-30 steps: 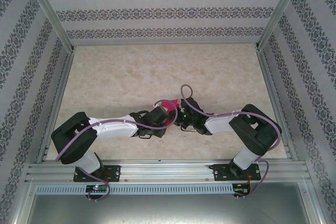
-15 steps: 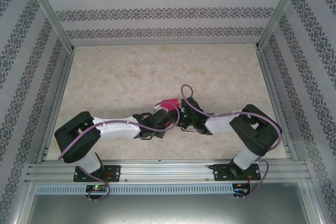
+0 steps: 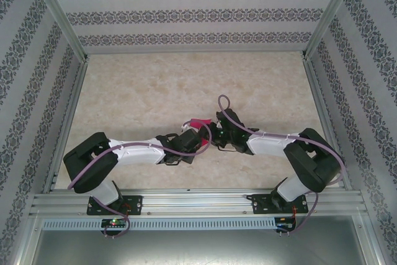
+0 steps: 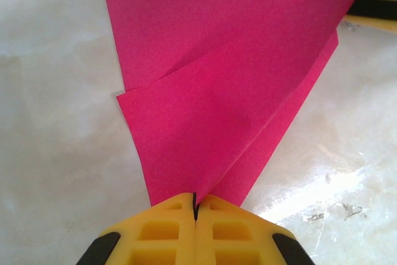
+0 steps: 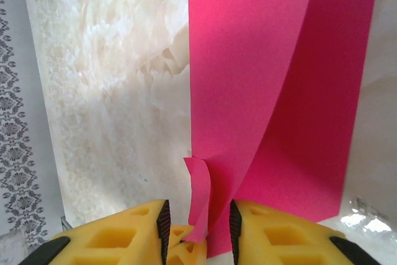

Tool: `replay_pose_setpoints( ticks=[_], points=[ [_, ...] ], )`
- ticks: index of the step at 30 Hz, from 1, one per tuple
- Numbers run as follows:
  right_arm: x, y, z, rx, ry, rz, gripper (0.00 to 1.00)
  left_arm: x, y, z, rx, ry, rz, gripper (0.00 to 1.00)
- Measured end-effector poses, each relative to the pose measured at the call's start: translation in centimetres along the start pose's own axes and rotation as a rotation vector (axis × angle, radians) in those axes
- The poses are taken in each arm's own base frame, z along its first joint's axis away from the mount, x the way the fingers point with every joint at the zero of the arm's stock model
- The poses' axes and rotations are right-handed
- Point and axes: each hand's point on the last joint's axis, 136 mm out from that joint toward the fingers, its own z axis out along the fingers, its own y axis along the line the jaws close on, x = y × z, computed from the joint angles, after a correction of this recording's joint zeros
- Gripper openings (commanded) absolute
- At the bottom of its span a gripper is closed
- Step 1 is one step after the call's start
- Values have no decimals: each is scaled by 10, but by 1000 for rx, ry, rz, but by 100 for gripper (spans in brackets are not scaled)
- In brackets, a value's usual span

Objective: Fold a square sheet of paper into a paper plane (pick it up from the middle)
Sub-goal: Fourth fold the wing at the center of the table.

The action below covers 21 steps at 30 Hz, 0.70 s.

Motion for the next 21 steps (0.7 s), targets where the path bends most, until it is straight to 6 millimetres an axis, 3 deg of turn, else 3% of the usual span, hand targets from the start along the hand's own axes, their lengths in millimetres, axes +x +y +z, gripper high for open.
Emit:
replay_pose_setpoints(
  ticks=[2,10,16,21],
  points=[
    [1,1,-4,6,4,-19,43,2,3,0,17,1,-16,3],
    [-9,10,-35,2,-43,-83,48,3,4,-2,131,13,-83,3],
    [-24,18,-62,-6,-129,-137,48,4,-3,-2,252,34,-133,3],
    [-24,17,-68,5,-141,-182,47,1,-12,-6,353,51,-172,2]
  ],
)
